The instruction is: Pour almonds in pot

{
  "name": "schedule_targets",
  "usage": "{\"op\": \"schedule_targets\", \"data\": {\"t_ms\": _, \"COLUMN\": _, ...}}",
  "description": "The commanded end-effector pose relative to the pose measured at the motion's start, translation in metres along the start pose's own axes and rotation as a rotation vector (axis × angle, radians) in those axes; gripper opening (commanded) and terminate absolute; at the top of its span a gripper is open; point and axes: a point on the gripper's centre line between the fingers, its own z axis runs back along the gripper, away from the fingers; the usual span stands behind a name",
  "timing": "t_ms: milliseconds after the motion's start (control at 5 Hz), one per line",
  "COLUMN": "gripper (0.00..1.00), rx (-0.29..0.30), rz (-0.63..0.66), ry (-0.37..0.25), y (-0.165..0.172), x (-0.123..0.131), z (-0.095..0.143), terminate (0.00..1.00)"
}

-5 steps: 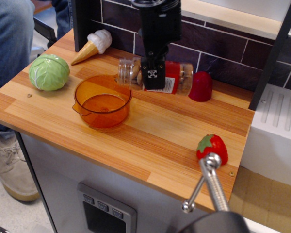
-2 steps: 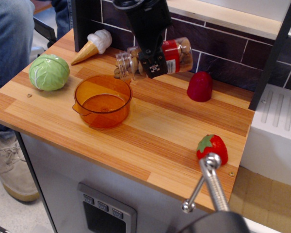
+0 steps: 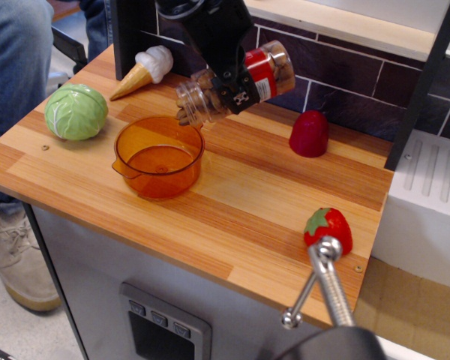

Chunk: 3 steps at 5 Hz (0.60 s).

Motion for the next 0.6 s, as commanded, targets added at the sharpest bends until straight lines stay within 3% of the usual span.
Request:
{"op": "schedule_targets", "data": {"t_ms": 0, "gripper": 0.0, "rx": 0.107, "rz": 0.047, "ry": -0.094, "y": 0.0101, "x": 0.0057, "z": 0.01, "terminate": 0.0}}
{"op": "schedule_targets", "data": {"t_ms": 200, "gripper": 0.0, "rx": 0.139, "rz": 0.095, "ry": -0.129, "y": 0.0129, "x": 0.0053, "z": 0.0096, "terminate": 0.0}}
{"op": "schedule_targets", "data": {"t_ms": 400, "gripper": 0.0, "rx": 0.185, "rz": 0.144, "ry": -0.165, "y": 0.0128, "x": 0.003, "z": 0.0096, "terminate": 1.0}}
